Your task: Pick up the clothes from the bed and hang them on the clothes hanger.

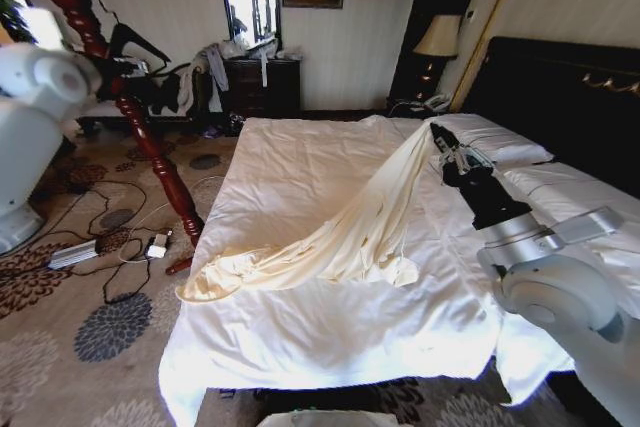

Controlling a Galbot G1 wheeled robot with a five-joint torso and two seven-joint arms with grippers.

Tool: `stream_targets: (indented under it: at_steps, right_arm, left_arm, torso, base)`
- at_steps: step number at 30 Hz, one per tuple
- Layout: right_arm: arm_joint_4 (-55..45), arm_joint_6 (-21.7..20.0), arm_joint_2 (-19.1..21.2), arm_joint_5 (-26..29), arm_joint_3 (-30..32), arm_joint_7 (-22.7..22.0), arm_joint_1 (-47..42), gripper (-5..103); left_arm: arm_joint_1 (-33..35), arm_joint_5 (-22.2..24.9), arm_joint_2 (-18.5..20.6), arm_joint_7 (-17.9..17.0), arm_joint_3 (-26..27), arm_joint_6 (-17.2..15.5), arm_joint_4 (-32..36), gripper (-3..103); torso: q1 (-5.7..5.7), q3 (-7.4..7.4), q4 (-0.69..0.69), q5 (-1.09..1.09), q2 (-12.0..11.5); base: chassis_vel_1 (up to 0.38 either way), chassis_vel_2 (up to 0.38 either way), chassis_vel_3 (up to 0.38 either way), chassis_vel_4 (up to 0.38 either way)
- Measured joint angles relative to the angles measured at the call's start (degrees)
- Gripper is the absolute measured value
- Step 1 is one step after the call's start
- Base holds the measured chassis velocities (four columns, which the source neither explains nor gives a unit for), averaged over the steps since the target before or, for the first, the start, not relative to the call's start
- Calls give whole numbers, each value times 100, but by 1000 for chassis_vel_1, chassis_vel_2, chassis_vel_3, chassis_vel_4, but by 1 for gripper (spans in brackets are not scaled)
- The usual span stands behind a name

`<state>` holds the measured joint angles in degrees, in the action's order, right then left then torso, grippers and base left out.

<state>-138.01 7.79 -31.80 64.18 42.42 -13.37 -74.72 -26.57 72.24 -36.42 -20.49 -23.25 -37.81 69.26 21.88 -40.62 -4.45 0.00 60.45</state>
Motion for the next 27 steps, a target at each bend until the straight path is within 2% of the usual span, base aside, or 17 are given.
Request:
stream_targets:
  at_steps: [6, 9, 10, 12, 13, 14, 16, 17, 21, 23, 26, 27]
  right_arm:
    - [16, -19, -24, -81, 16, -126, -57, 0]
    - [41, -24, -17, -104, 14, -139, -59, 0]
    - [54, -26, -10, -109, 6, -142, -48, 0]
    - [67, -28, -3, -111, -7, -143, -33, 0]
    - [88, -30, 4, -114, -25, -144, -16, 0]
    - [104, -32, 9, -120, -40, -145, -5, 0]
    - [141, -38, 11, -144, -77, -145, 8, 0]
    - [141, -38, 11, -144, -77, -145, 8, 0]
    - [185, -52, -14, -194, -135, -145, 17, 0]
    - [193, -54, -17, -201, -143, -145, 17, 0]
    - [222, -58, -17, -219, -148, -148, 17, 0]
    - [222, -58, -17, -219, -148, -148, 17, 0]
  left_arm:
    - [-97, 140, -123, -176, 18, -326, -95, 100]
    - [-94, 204, -127, -264, 41, -417, -107, 100]
    - [-84, 232, -125, -302, 52, -438, -108, 103]
    - [-63, 270, -122, -343, 73, -458, -106, 100]
    - [-36, 304, -116, -381, 104, -464, -103, 96]
    - [-14, 325, -110, -411, 136, -464, -98, 96]
    - [31, 349, -85, -463, 187, -464, -77, 85]
    - [31, 349, -85, -463, 187, -464, -77, 85]
    - [120, 353, -36, -476, 238, -464, -39, 64]
    - [138, 352, -34, -477, 255, -463, -35, 64]
    - [172, 352, -25, -476, 308, -459, -2, 47]
    - [172, 352, -25, -476, 308, -459, -2, 47]
  torso:
    - [-1, 1, -2, 0, 0]
    - [-1, 0, -1, 0, 0]
    - [-1, 1, 0, 0, 0]
    - [-1, 1, -1, -1, 0]
    - [-1, 1, -2, -1, 0]
    - [-1, 0, -2, -1, 0]
    - [-1, 0, -1, -1, 0]
    - [-1, 0, -1, -1, 0]
    - [-1, 1, -1, -1, 0]
    - [-1, 1, -1, -1, 0]
    - [-1, 1, -2, 0, 0]
    - [-1, 1, -2, 0, 0]
  base:
    - [0, 0, 0, 0]
    - [0, 0, 0, 0]
    - [0, 0, 0, 0]
    - [0, 0, 0, 0]
    - [0, 0, 0, 0]
    - [0, 0, 0, 0]
    - [0, 0, 0, 0]
    - [0, 0, 0, 0]
    - [0, 0, 0, 0]
    - [0, 0, 0, 0]
    - [0, 0, 0, 0]
    - [0, 0, 0, 0]
